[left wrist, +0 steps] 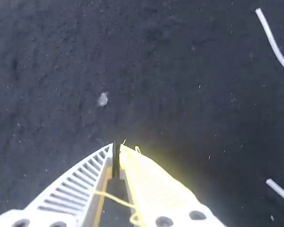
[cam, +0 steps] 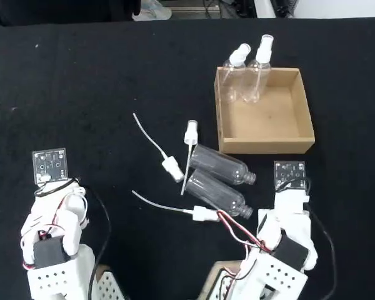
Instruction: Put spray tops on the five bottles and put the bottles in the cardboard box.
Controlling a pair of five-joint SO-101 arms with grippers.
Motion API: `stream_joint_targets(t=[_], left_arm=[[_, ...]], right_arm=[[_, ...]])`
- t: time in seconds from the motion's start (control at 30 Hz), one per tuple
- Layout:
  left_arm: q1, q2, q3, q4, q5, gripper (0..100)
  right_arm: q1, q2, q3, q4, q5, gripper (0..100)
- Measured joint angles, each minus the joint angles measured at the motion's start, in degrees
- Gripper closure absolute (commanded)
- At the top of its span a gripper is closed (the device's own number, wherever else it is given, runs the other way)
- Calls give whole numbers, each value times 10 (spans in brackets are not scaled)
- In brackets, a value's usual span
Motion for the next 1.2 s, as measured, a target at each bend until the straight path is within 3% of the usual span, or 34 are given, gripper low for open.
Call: stream_joint_targets(t=[0.3, 0.47, 1.2], left_arm=[[47, 5, 62, -20, -3, 970], [47, 4, 62, 37, -2, 970], [47, 4, 62, 69, -2, 970]], right_arm=[[-72, 0, 1, -2, -61, 982], [-134, 0, 1, -2, -69, 983], [-158, 0, 1, -2, -69, 986]])
